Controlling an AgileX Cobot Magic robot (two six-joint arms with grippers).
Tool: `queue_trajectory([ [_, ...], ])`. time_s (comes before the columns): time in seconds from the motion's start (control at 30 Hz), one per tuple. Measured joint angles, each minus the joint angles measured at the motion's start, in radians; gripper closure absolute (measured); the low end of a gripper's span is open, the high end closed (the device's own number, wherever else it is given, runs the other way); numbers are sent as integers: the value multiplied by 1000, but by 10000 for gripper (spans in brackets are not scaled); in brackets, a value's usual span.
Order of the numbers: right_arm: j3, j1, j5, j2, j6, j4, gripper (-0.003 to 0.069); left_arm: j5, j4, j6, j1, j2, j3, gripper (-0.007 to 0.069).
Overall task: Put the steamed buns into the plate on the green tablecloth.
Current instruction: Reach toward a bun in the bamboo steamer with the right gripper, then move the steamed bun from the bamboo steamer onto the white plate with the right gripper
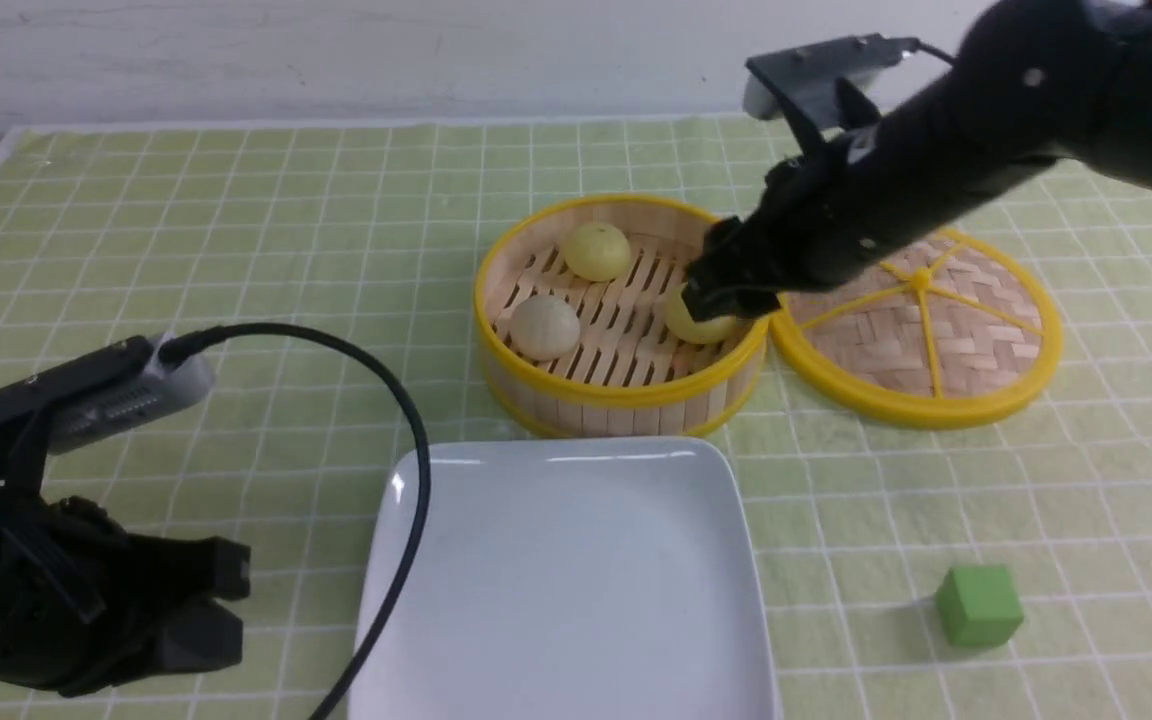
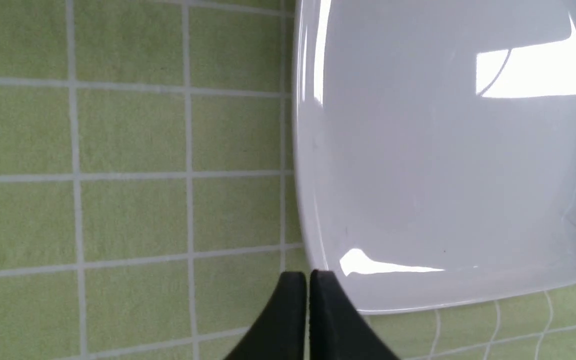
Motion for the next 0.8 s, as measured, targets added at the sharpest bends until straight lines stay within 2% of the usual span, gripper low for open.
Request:
queue_trajectory([
  [0.23, -172, 0, -22, 226, 144, -191, 235, -3, 0, 0, 0, 0, 0, 572],
  [0.33, -184, 0, -37, 267, 162, -209, 241, -3, 0, 0, 0, 0, 0, 570],
  [0.4, -189, 6, -56, 297, 166, -226, 291, -3, 1, 0, 0, 0, 0, 568],
  [0.43, -191, 11, -56, 300, 166, -233, 340, -3, 1, 0, 0, 0, 0, 566],
  [0.47, -191, 12, -56, 300, 166, -233, 349, -3, 1, 0, 0, 0, 0, 566],
  [0.57, -192, 23, -33, 286, 166, -247, 565, -3, 1, 0, 0, 0, 0, 559],
  [0.6, -192, 30, -18, 276, 166, -250, 607, -3, 1, 0, 0, 0, 0, 557],
  [0.67, -191, 42, 32, 232, 168, -253, 644, -3, 1, 0, 0, 0, 0, 556],
  [0.8, -188, 101, 259, 72, 170, -246, 645, -4, 1, 0, 0, 0, 0, 554],
])
